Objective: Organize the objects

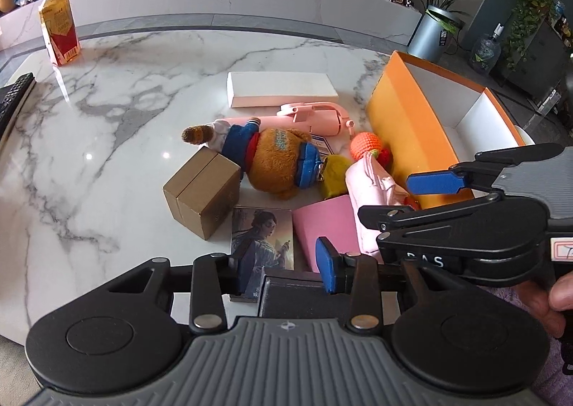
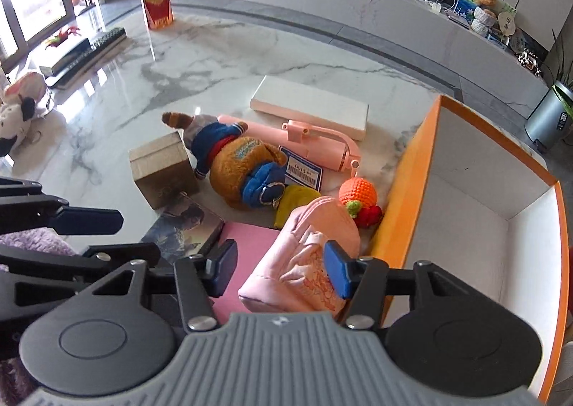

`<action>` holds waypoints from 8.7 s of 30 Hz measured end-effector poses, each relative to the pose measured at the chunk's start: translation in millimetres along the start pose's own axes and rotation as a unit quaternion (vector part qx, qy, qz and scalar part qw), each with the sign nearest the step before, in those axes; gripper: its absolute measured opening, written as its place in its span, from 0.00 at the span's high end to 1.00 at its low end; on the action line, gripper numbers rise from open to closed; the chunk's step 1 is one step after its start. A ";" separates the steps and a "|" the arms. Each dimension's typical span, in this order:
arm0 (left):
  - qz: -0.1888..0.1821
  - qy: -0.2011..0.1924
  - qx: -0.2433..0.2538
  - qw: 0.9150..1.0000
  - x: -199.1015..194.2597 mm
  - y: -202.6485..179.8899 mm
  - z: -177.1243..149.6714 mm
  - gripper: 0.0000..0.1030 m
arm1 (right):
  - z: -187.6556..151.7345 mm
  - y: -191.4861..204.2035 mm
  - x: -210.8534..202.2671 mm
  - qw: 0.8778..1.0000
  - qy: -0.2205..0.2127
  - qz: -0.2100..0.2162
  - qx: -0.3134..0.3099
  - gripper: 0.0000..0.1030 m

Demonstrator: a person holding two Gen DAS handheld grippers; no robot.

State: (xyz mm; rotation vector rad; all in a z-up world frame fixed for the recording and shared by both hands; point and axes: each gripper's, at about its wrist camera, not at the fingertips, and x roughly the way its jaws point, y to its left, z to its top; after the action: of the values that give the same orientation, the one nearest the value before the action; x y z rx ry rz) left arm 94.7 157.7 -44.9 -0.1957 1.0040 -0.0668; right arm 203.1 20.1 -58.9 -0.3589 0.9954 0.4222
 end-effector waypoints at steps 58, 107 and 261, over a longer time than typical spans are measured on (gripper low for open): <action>0.132 0.124 0.133 0.974 106.2 -128.2 27.5 0.70 | -120.3 -195.6 -61.8 0.939 -0.117 0.092 0.311 0.81; -0.008 0.068 0.036 0.997 54.4 -85.2 35.9 1.00 | -116.1 -186.4 -28.2 0.907 -0.084 0.189 0.366 0.81; -0.069 -0.002 -0.024 0.997 -6.3 -81.3 38.7 0.67 | -110.8 -211.6 -16.2 0.895 0.028 0.217 0.389 0.72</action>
State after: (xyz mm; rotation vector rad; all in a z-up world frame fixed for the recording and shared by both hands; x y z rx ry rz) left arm 126.8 84.0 -3.7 -0.3095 0.9873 -0.1687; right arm 220.1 -217.8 -79.4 0.5913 1.2185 0.3775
